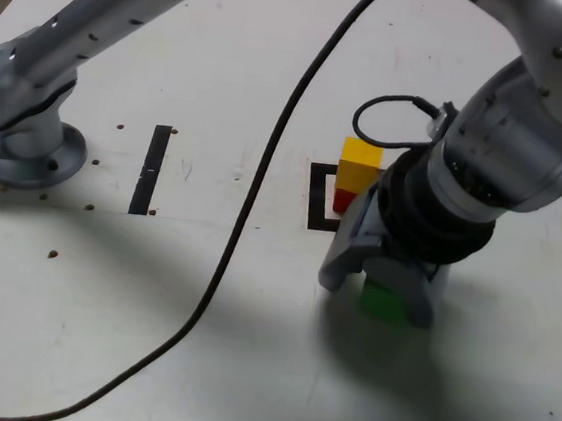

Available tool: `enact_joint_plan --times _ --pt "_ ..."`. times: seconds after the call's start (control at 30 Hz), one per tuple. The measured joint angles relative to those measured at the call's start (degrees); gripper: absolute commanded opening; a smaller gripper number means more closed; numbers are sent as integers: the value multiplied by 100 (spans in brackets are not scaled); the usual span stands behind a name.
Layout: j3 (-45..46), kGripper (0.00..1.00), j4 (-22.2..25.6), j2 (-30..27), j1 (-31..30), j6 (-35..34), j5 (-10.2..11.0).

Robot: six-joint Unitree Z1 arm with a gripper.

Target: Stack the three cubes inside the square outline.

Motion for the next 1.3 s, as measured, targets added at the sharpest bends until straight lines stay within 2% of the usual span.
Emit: enact_joint_plan --times 0.1,0.23,0.3,0.47,0.6,0.73,0.83,0.97,1.23,1.3 --pt "184 63 -227 -119 8 11 -11" --pt "396 54 -595 -190 20 57 -28" --pt "405 48 -617 -193 20 60 -28" --pt "405 41 -576 -200 21 57 -100" --pt "405 37 -554 -280 21 57 -17" --pt "272 37 -380 -372 21 57 52" --pt "-100 37 97 -457 21 54 144" --pt "-406 37 497 -947 17 20 295" --pt "-278 35 518 -1788 241 -6 395" --pt "-38 35 519 -1886 386 2 506"
